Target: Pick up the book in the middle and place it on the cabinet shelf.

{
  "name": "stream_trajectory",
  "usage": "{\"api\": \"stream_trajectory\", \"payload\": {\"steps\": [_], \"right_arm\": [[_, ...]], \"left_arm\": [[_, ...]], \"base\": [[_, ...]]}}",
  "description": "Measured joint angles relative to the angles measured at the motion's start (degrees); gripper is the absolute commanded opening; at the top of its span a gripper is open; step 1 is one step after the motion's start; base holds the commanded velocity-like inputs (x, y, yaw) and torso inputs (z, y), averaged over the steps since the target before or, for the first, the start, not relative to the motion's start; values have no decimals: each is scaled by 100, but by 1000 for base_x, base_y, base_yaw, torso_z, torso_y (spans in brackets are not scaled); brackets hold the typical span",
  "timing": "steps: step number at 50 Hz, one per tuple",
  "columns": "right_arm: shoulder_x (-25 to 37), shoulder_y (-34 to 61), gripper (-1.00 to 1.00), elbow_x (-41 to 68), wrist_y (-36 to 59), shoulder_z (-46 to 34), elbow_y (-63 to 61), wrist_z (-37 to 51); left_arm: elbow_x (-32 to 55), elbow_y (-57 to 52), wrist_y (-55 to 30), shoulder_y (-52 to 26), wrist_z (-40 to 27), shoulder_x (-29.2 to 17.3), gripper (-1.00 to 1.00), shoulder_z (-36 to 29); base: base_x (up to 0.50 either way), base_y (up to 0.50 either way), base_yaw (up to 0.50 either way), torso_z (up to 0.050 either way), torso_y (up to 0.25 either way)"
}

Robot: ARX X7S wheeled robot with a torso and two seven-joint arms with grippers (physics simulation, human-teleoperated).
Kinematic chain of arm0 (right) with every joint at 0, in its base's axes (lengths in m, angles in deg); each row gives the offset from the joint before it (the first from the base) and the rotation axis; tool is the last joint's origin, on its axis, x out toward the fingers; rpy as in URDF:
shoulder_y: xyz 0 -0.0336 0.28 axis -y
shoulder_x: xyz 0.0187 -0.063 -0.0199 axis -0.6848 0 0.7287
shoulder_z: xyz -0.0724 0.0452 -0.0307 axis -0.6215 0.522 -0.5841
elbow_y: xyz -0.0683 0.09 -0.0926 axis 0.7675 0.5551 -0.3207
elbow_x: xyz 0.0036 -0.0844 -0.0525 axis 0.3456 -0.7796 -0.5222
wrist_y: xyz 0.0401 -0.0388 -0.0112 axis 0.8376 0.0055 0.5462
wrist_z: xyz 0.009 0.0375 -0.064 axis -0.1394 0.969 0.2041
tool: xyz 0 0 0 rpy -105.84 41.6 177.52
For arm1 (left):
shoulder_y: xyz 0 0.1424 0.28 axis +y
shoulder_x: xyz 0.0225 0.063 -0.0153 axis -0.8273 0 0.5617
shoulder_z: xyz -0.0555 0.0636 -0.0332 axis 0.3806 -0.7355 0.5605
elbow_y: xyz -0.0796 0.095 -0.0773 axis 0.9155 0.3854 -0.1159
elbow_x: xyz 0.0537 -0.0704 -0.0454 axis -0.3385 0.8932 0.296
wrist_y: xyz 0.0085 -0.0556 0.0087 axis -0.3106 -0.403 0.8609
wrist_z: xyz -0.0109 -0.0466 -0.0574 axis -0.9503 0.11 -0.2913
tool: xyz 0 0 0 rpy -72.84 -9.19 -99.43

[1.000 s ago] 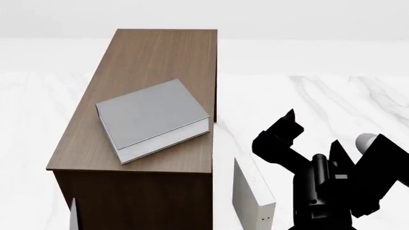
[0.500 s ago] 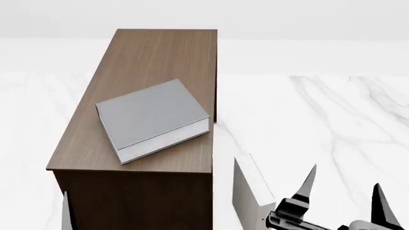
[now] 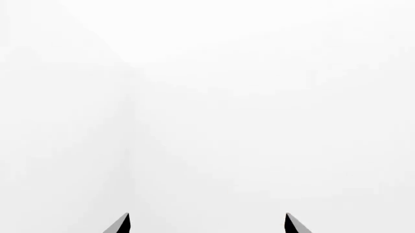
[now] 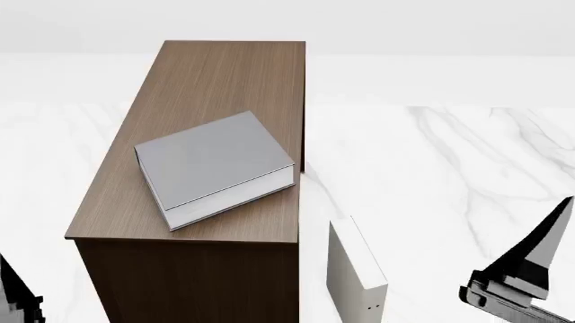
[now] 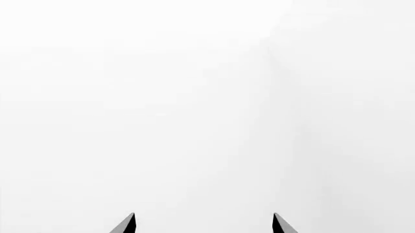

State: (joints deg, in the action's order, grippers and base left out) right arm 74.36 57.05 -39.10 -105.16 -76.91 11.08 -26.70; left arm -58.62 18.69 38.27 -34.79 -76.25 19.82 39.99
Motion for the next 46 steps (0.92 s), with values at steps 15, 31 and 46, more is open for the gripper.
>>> {"api": "stream_trajectory", "payload": {"steps": [15,31,46], "right_arm": [[542,-48,100,-561,-539,1732,-955,793],[977,-389,100,-971,-871,3736,-2190,1134],[1019,-546,100,-1009,-1052,4549,-2535,1132]], "left_arm": [[-335,-1179,-528,-121,-444,-413,100,1220],[-426,-2304,-973,-26,-734,-799,100,2898],[-376,-2728,-1188,43,-816,-910,100,3788]], "base": [[0,0,0,0,0],[0,0,0,0,0],[0,0,0,0,0]]}}
